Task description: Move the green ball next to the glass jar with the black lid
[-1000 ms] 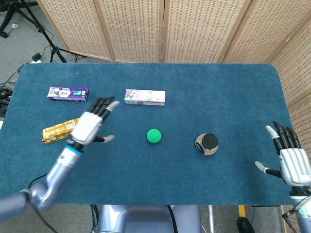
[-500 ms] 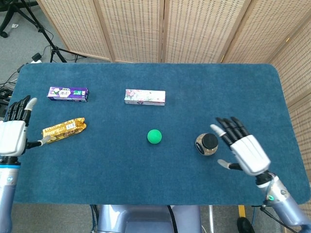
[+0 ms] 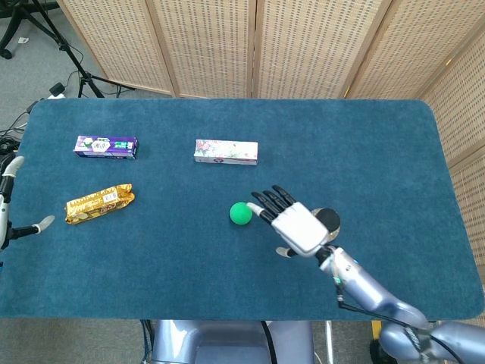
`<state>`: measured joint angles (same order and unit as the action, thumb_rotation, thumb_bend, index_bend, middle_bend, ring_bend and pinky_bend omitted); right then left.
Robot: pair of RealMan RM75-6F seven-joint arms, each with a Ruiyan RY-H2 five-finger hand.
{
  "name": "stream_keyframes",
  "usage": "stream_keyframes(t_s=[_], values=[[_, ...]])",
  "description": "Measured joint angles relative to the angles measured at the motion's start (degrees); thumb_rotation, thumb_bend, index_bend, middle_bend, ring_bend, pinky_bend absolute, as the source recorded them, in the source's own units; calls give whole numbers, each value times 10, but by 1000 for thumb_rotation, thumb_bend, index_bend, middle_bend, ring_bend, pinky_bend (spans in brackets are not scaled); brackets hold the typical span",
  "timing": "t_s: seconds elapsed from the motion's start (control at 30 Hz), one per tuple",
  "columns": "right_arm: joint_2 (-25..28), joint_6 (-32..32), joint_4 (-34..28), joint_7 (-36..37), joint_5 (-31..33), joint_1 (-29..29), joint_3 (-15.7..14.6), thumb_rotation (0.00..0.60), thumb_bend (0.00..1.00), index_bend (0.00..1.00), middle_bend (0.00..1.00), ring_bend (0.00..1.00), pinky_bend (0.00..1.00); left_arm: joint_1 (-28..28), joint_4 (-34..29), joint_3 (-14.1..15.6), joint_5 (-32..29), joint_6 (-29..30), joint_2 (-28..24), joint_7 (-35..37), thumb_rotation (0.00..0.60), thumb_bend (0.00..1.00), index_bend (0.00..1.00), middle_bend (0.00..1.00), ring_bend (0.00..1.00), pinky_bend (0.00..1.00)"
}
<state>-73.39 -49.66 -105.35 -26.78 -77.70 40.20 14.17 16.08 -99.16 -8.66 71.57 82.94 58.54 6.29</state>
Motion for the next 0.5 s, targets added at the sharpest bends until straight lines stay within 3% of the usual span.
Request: stream_keyframes(t_s=[0.17,0.33,0.5], values=[[-93,16,50,-88,138,64,17,600,0,6,0,0,69,2,8,-8,-8,-20,-1,5,600,0,0,0,0,0],[-188,6,125,-171,273,135,30,600,0,92,51,66,242,2,11,-13,-14,-32,-1,5,600,0,0,0,0,0],[-246,0,204,-191,325,178,32,600,0,185,142,184,312,3,17,-21,-25,-45,-2,12,600,0,0,0,0,0]])
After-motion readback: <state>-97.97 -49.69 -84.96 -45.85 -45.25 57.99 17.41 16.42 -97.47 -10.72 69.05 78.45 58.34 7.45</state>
